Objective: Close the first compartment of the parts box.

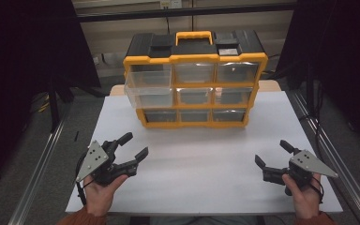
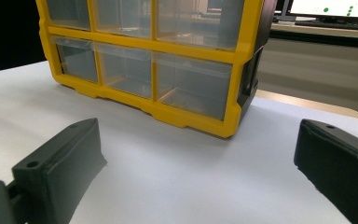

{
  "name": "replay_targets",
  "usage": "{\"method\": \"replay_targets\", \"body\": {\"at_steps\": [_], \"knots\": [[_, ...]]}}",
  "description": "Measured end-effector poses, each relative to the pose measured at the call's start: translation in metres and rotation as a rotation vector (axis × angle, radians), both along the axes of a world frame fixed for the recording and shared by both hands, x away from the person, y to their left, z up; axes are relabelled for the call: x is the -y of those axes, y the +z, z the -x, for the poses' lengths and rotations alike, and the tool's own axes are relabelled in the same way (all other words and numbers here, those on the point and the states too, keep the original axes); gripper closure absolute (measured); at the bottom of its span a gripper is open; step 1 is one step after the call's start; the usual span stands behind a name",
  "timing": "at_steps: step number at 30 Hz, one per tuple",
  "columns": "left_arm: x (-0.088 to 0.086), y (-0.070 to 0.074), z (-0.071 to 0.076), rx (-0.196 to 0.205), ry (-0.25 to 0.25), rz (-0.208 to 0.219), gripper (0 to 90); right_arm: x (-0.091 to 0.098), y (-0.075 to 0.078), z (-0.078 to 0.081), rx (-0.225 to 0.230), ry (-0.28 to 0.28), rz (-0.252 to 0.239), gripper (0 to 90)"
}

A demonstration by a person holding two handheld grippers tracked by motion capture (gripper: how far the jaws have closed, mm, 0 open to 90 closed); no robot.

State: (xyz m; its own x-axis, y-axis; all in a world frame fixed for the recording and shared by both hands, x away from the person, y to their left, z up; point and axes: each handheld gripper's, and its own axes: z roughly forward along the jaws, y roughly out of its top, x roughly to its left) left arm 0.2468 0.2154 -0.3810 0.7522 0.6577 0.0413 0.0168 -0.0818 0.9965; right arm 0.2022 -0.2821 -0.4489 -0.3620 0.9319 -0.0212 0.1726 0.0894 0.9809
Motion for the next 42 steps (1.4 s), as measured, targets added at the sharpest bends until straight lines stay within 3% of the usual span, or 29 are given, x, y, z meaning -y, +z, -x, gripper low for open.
{"method": "replay_targets", "body": {"at_steps": [7, 10, 13, 16, 18, 28, 34, 35, 38, 42], "knots": [[0.007, 0.006, -0.005, -0.033, -0.035, 0.025, 45.9, 0.0, 0.0, -0.001, 0.002, -0.003, -0.002, 0.9], [0.009, 0.008, -0.006, -0.033, -0.047, 0.02, 48.0, 0.0, 0.0, 0.0, 0.003, -0.004, -0.001, 0.9], [0.01, 0.011, -0.007, -0.04, -0.065, 0.008, 56.0, 0.001, 0.0, 0.0, 0.003, 0.003, -0.003, 0.9], [0.013, 0.014, -0.009, -0.05, -0.07, 0.033, 62.0, 0.0, 0.0, 0.0, 0.005, 0.001, -0.005, 0.9], [0.014, 0.016, -0.01, -0.049, -0.068, 0.032, 69.3, 0.0, 0.0, 0.0, 0.004, -0.002, -0.002, 1.0], [0.024, 0.026, -0.013, -0.059, -0.118, 0.05, 88.8, 0.0, 0.0, 0.0, 0.003, 0.004, -0.004, 1.0], [0.028, 0.034, -0.016, -0.054, -0.115, 0.049, 90.0, 0.0, 0.0, 0.0, 0.003, 0.005, -0.005, 1.0], [0.028, 0.036, -0.016, -0.053, -0.086, 0.046, 90.0, 0.0, 0.0, 0.0, 0.003, 0.005, -0.004, 0.9], [0.027, 0.042, -0.02, -0.051, -0.112, 0.041, 90.0, 0.0, 0.0, 0.0, 0.001, 0.003, -0.002, 0.9], [0.029, 0.046, -0.024, -0.051, -0.102, 0.052, 90.0, 0.0, 0.0, 0.0, 0.004, 0.007, -0.002, 1.0]]}}
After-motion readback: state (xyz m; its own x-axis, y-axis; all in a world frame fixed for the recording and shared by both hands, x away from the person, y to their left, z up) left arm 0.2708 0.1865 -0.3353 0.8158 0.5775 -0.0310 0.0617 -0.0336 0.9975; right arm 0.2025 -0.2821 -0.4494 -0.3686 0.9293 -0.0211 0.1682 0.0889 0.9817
